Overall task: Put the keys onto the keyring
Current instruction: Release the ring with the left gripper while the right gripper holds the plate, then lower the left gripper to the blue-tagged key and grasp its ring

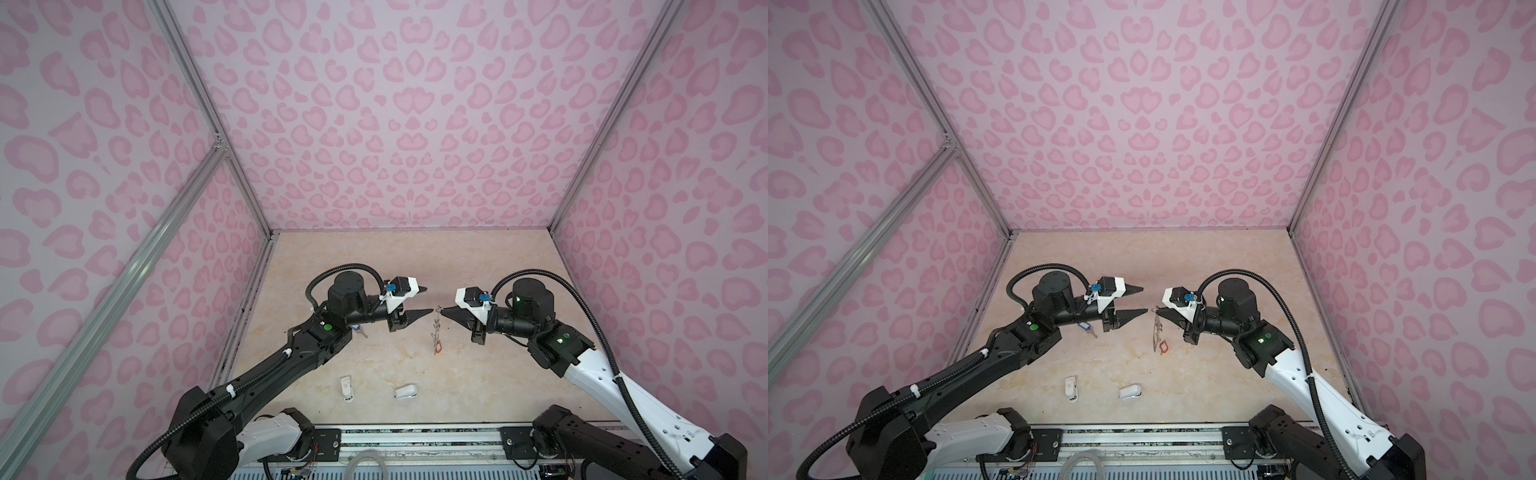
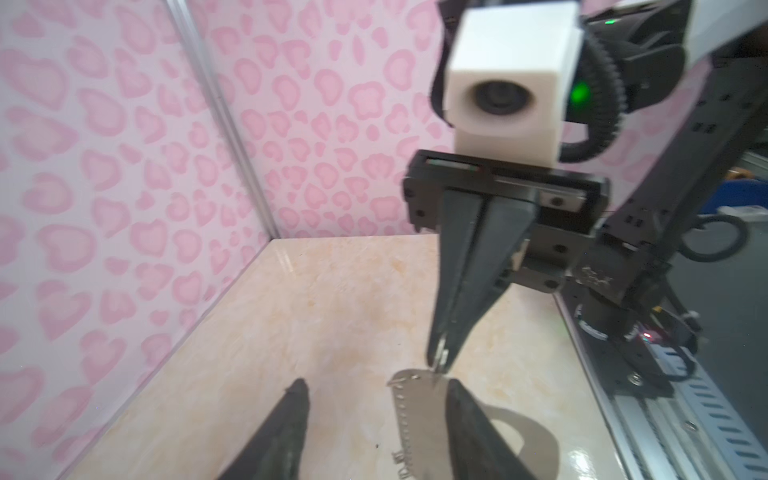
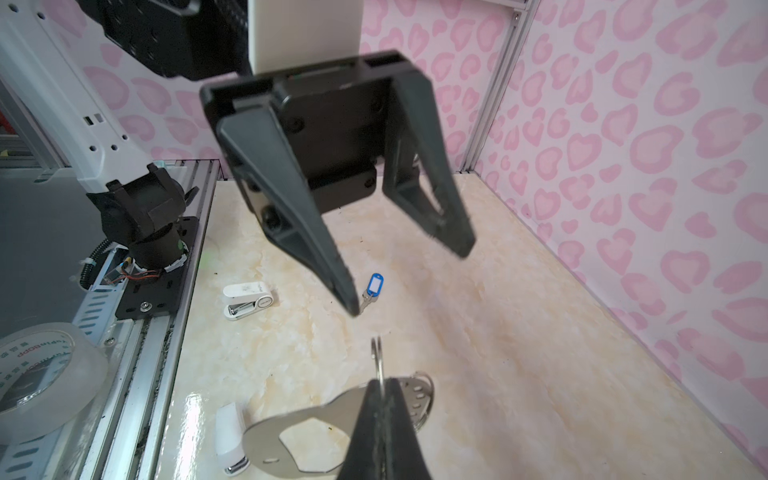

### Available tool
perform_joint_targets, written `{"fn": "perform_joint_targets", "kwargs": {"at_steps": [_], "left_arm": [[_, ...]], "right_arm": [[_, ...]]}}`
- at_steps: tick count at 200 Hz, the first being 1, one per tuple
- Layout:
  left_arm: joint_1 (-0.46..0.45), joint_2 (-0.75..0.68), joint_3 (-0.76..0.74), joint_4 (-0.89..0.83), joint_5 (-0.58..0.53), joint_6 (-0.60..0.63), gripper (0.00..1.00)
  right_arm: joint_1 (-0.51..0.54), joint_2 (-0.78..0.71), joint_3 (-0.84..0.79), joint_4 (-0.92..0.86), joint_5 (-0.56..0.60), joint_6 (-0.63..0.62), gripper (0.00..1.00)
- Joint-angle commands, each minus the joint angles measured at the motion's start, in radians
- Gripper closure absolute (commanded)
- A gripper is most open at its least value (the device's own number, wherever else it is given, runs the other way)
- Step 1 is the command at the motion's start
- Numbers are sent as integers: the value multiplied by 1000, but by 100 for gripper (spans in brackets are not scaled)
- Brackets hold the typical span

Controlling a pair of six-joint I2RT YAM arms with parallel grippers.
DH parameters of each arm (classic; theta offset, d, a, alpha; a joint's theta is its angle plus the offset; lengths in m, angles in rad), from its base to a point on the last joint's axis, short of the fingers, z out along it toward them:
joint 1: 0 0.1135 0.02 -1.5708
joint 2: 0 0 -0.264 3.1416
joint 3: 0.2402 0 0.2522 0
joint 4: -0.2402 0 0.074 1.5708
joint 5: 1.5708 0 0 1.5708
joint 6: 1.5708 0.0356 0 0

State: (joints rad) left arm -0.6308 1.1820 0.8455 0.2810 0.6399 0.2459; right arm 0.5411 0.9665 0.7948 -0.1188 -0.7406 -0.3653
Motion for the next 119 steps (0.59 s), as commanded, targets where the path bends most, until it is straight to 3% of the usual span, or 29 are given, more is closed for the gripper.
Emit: {"fn": "perform_joint_targets", "kwargs": {"at_steps": [1,34,67,119], "left_arm": [[30,-27,40,-170,-219,-53,34],[79,-14,78,-412,-539,-225,29],[137,37,72,-605,-646,-500,30],[115,188,20,-732,-848,-736,40]], "right_arm": [[-2,8,1,-34,14,-30,100],[-11,31,-4,-52,34,-51,100],[-13,62,3,-68,59,-67,100],[-12,85,-29,-18,47,-58,100]]}}
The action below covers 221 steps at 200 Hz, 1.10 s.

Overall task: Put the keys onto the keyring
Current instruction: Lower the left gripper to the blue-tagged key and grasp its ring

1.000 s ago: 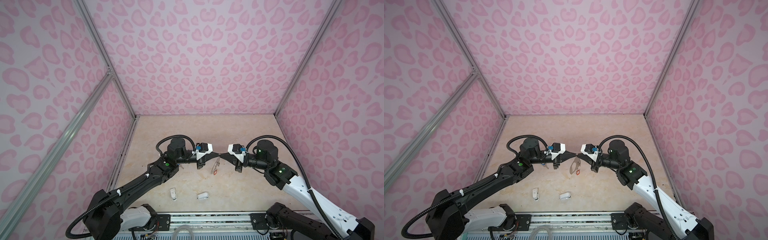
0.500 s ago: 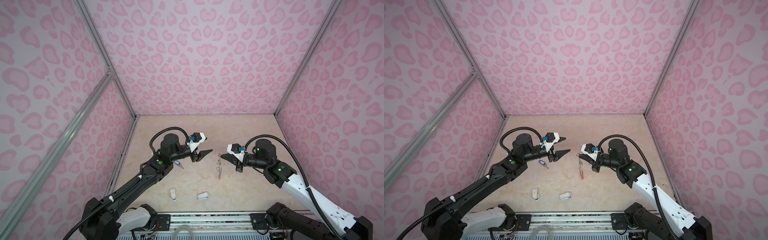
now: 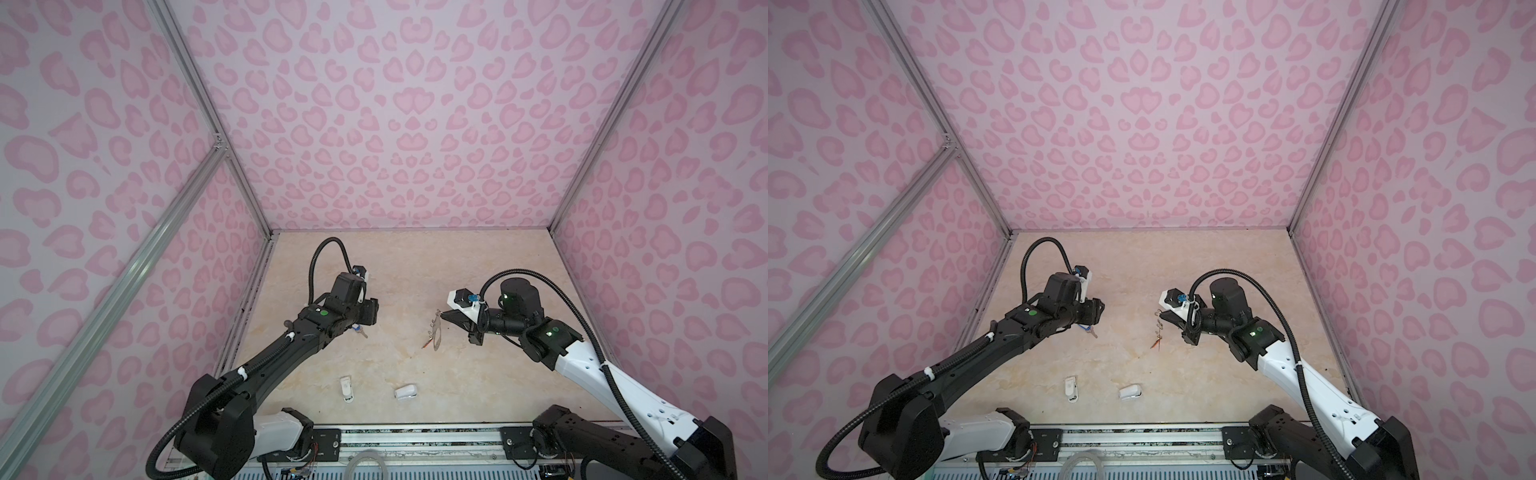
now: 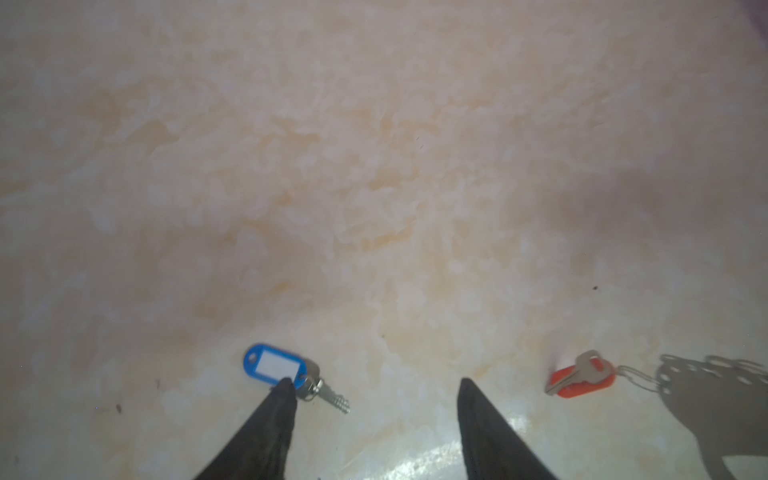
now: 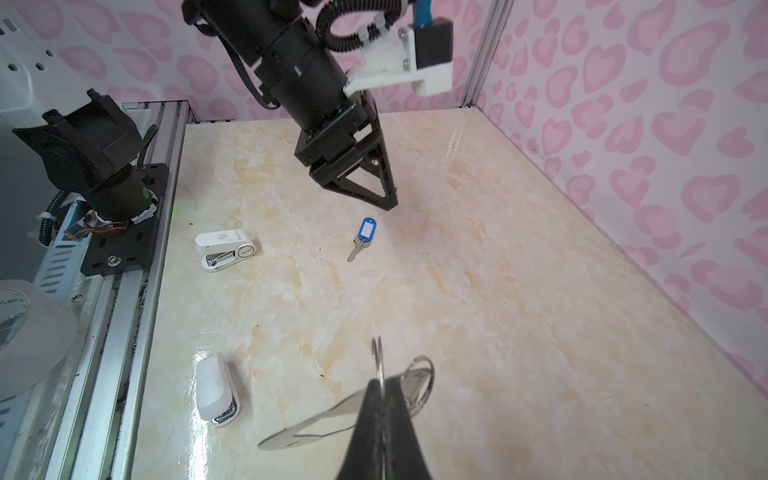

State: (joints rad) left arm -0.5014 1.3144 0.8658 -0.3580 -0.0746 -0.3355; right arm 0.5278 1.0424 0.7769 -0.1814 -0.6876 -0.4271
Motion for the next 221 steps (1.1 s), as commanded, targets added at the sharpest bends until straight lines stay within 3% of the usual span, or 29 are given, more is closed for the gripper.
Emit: {"fn": "perform_joint_targets", "kwargs": {"at_steps": [1,77,221], "left_arm": [[-15,60,0,-93,-140,-156,40],[-74,299,61,-118,-164,-217,44],[-44,382,93,-107,-166,-195,62]], "right_arm": [[1,10,-11,44,-6,4,100],[5,9,-8,10,-8,1,100],[16,49,11,8,-6,5,100]]}}
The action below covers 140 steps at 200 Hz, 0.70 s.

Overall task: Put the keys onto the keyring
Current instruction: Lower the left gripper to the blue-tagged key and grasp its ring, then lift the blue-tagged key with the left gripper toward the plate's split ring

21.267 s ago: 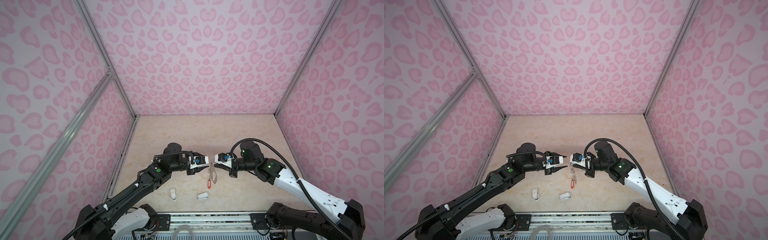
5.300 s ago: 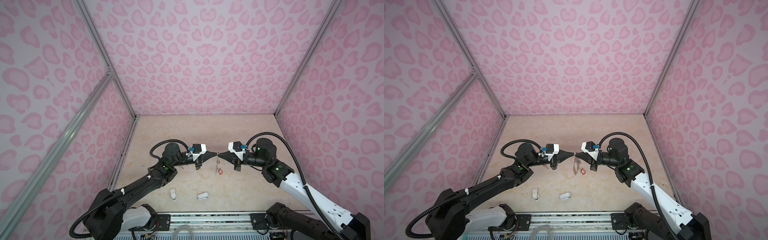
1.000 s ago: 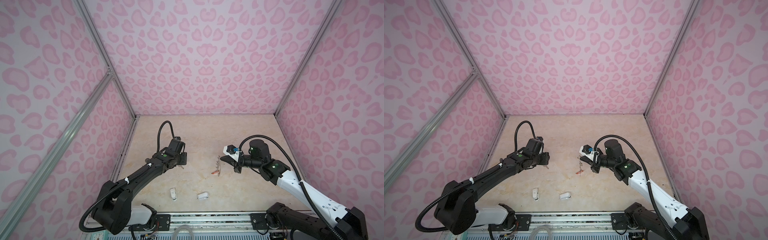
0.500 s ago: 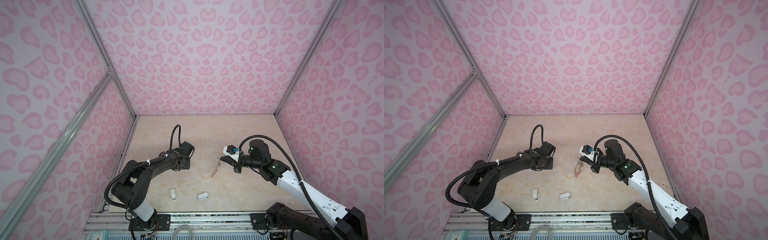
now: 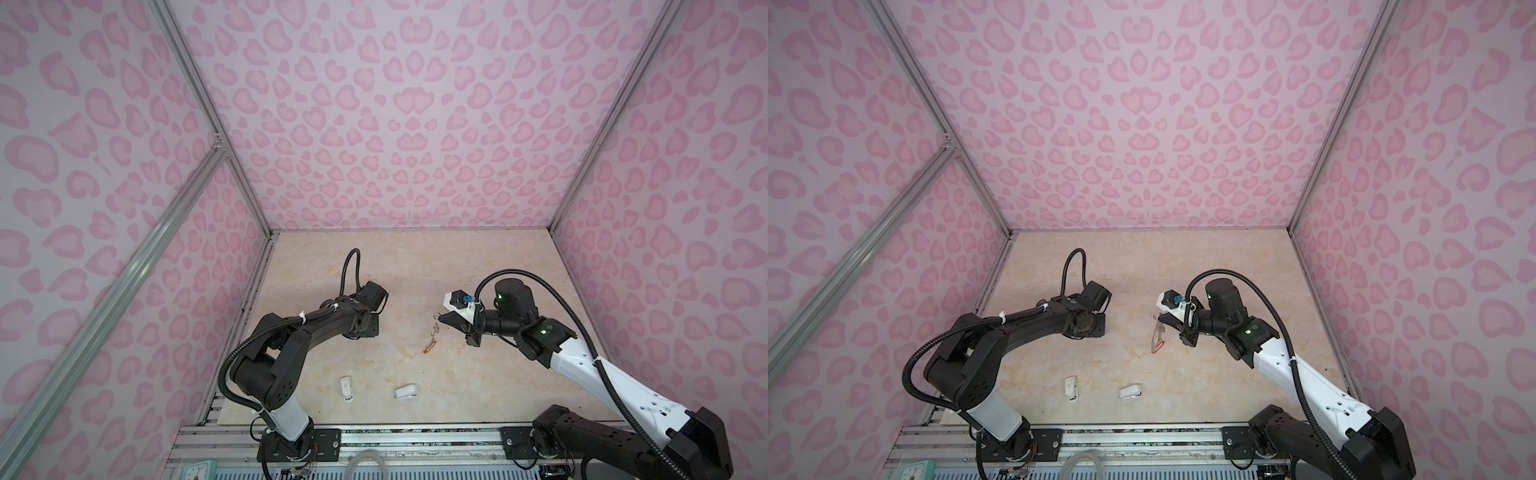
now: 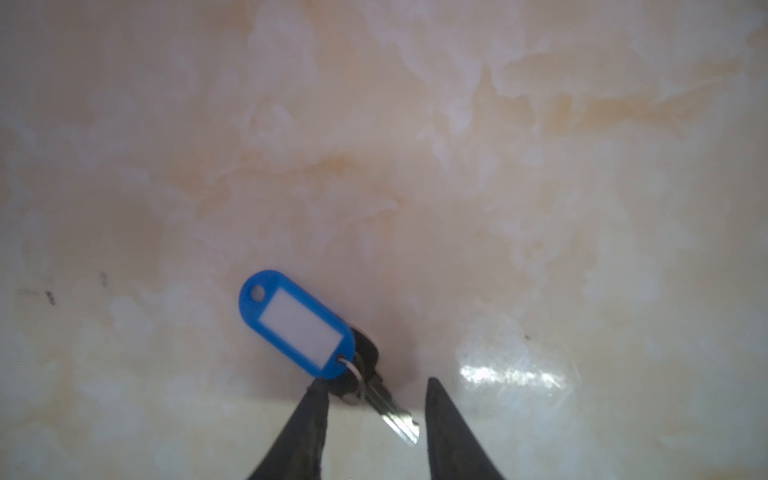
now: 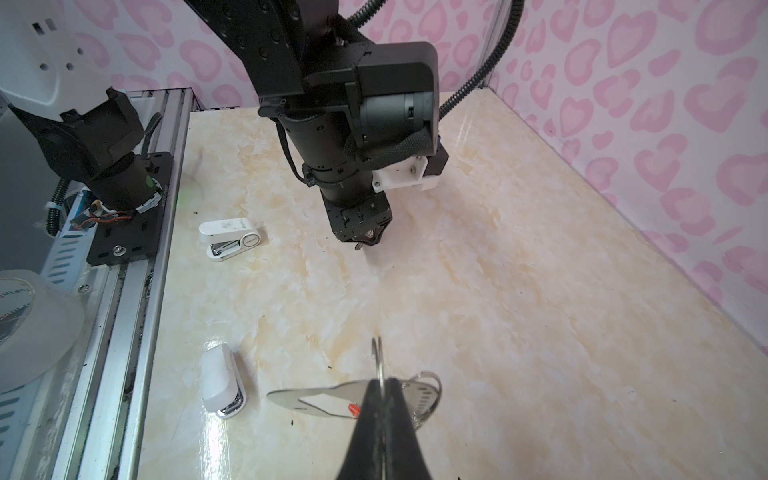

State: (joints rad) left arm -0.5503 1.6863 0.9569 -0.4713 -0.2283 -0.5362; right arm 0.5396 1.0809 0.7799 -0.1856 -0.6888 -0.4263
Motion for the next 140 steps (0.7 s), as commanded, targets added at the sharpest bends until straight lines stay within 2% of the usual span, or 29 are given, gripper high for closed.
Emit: {"fn": "perform_joint_targets", "kwargs": {"at_steps": [1,14,18,29,140], "left_arm": [[6,10,3,6,-13,5,62],[10,12,2,8,-9,8,63],[10,13,1,8,-11,9,67],[15,12,-1,8,-13,11,69],[32,10,0,7,-8,35,87]], "right_arm": [[5,11,8,13,-5,5,100],[8,15,11,12,-5,3,100],[8,17,12,12,-5,3,100],[9,19,14,11,-5,1,100],[14,38,19,21,0,3,100]]}}
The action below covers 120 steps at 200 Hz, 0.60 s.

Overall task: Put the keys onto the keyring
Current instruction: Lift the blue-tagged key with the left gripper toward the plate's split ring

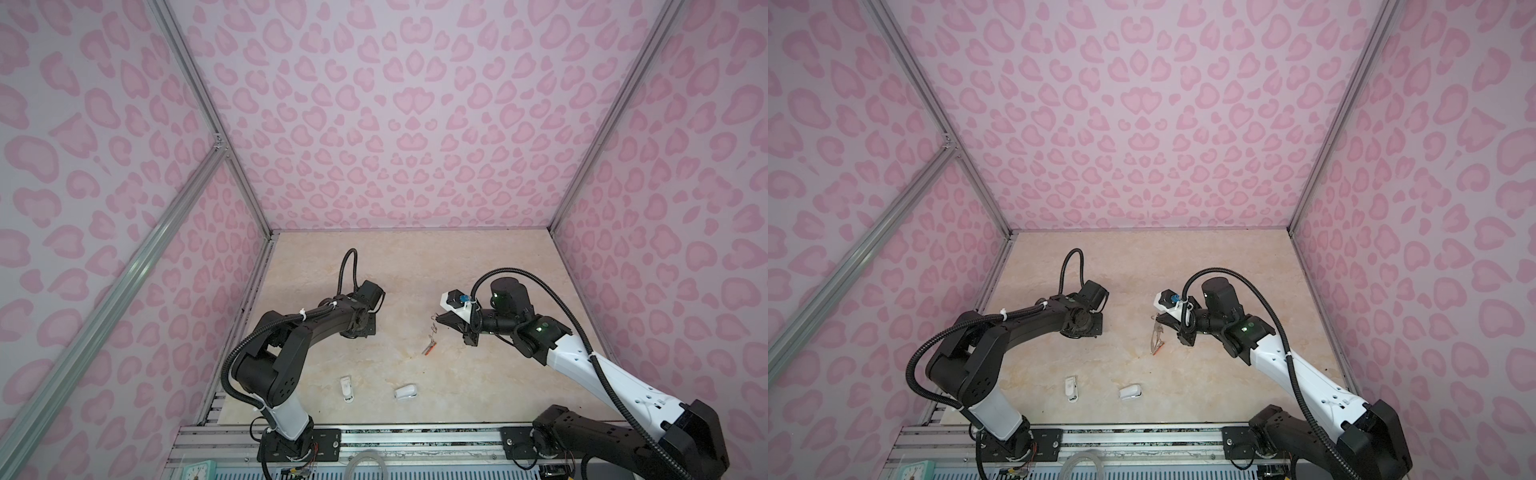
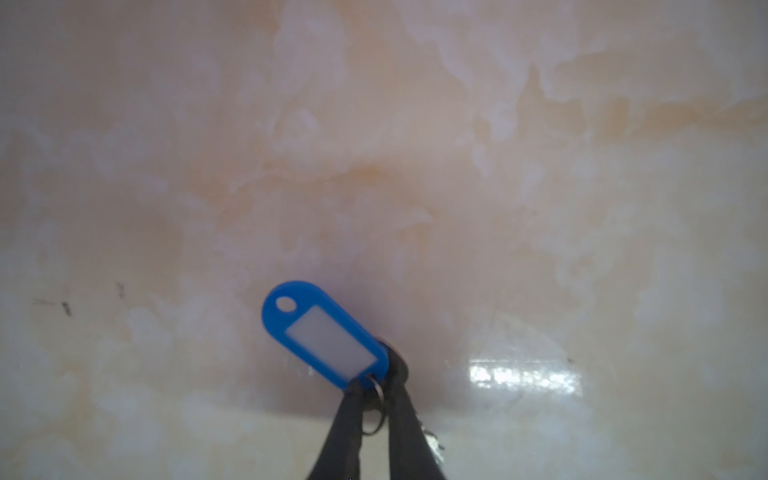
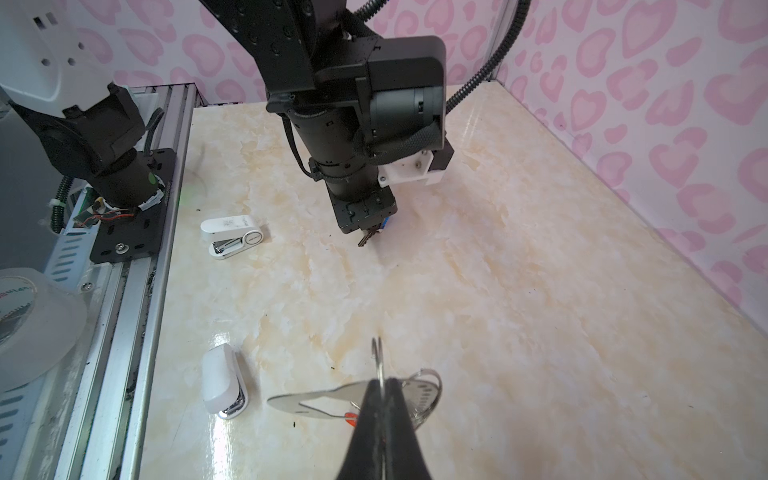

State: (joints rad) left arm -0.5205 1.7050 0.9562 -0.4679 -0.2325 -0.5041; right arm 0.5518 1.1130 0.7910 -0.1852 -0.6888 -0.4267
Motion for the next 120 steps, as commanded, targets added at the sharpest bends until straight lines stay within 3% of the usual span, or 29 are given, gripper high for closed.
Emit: {"fn": "perform_joint_targets", "kwargs": {"at_steps": [1,39,81,120], "left_arm": [[2,-9,0,3,-4,3,88],[2,-36,-2,0,1,18,96],[2,-69,-4,4,27,47,96],[-11,-182,-42,98,128,198,96]], "right_arm": [[3,6,8,21,0,3,100],[4,16,15,23,-2,2,100],[8,16,19,22,8,2,100],[6,18,53,-37,61,-10,100]]}}
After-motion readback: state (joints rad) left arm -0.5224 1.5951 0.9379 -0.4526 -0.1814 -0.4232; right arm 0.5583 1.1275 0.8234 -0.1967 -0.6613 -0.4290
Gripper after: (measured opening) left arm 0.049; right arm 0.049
